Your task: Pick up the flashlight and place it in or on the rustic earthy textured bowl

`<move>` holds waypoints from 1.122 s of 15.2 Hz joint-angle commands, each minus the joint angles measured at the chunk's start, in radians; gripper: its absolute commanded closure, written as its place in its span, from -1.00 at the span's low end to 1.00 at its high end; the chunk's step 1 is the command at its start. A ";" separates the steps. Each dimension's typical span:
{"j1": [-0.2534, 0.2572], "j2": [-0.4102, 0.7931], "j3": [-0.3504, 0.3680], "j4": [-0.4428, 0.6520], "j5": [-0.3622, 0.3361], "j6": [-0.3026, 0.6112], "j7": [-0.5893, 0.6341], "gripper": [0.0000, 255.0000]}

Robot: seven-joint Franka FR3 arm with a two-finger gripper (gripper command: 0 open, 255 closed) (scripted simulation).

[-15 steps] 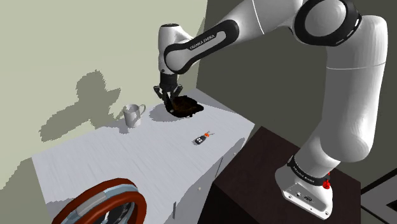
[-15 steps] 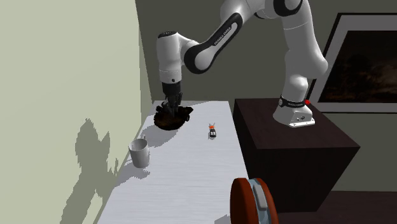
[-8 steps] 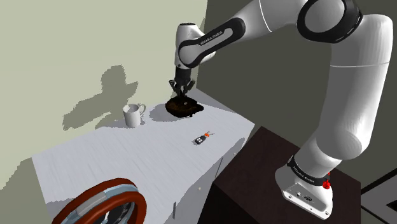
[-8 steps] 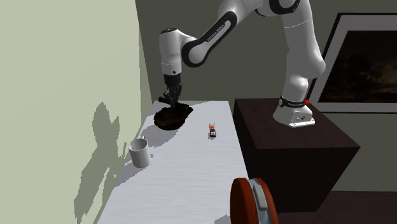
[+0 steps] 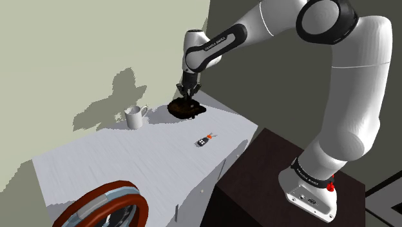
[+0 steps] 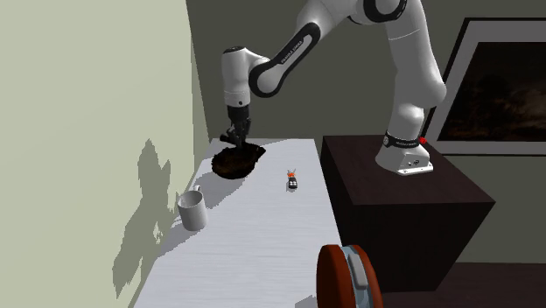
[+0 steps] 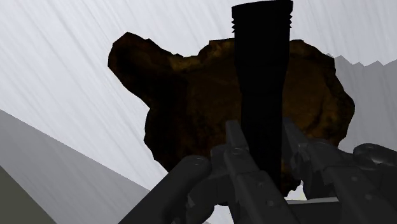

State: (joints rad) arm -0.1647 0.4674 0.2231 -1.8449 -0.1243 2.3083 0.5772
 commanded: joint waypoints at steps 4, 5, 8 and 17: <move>0.006 0.042 -0.008 -0.009 -0.013 0.051 0.008 1.00; 0.007 0.051 -0.009 -0.010 -0.015 0.060 0.009 1.00; 0.009 0.064 -0.012 -0.011 -0.019 0.075 0.012 1.00; 0.009 0.064 -0.012 -0.011 -0.019 0.075 0.012 -1.00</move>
State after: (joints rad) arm -0.1559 0.5318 0.2111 -1.8558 -0.1432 2.3829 0.5889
